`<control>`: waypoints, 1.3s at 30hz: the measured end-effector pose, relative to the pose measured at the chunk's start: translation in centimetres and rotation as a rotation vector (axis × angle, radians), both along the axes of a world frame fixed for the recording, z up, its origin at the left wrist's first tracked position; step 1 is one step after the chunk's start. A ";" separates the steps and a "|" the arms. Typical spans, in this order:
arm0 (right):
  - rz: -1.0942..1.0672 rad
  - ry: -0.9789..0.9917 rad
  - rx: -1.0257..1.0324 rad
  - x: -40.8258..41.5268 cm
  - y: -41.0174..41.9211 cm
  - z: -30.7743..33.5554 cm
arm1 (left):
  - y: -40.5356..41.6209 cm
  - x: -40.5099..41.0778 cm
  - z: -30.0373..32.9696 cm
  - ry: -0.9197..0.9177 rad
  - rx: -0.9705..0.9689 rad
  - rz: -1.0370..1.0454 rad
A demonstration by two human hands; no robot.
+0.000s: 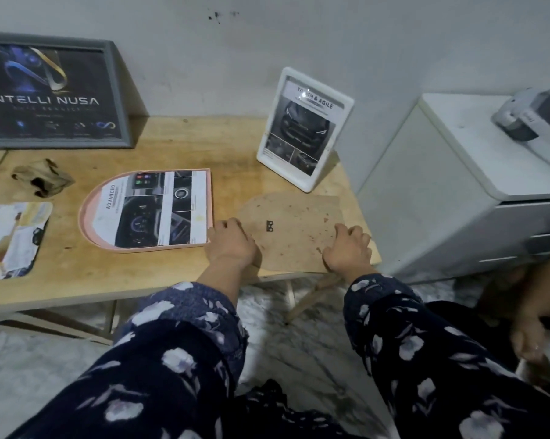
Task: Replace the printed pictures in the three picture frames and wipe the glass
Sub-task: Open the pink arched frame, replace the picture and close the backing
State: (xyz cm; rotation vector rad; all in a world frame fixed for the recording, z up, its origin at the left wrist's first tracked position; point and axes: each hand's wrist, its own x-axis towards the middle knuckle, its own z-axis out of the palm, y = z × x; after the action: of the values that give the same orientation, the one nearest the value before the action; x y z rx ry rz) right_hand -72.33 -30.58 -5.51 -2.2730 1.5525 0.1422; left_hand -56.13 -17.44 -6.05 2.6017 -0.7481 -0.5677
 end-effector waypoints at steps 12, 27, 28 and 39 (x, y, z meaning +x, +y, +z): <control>-0.372 -0.363 0.221 -0.8 -2.0 -0.7 | -0.9 -0.9 -0.3 0.145 -0.162 0.196; -0.311 -0.733 0.399 10.0 3.8 2.1 | 7.6 8.8 3.8 0.081 -0.339 0.406; -0.285 -0.739 0.404 11.2 4.3 2.4 | 8.4 9.9 3.9 0.066 -0.351 0.428; -0.101 -0.773 0.468 20.6 10.0 3.5 | 14.5 18.0 4.4 -0.037 -0.472 0.581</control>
State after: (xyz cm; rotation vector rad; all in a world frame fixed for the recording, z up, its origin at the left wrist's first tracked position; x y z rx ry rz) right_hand -51.69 -20.63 -1.96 -1.5906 1.0668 -0.3317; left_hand -38.10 -2.99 -1.68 2.2263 -0.0867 -0.1413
